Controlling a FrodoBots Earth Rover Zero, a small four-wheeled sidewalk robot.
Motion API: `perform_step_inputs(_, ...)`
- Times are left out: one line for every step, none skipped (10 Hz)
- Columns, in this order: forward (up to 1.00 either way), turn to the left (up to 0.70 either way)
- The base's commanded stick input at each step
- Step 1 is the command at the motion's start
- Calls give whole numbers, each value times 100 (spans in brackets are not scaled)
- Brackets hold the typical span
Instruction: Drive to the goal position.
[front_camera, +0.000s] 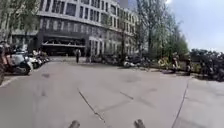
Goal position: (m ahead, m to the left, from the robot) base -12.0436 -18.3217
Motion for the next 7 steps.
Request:
perform_step_inputs(0,-85)
perform_step_inputs(0,-85)
perform_step_inputs(0,-85)
perform_step_inputs(0,-85)
perform_step_inputs(0,-85)
perform_step_inputs(0,-85)
perform_step_inputs(0,-85)
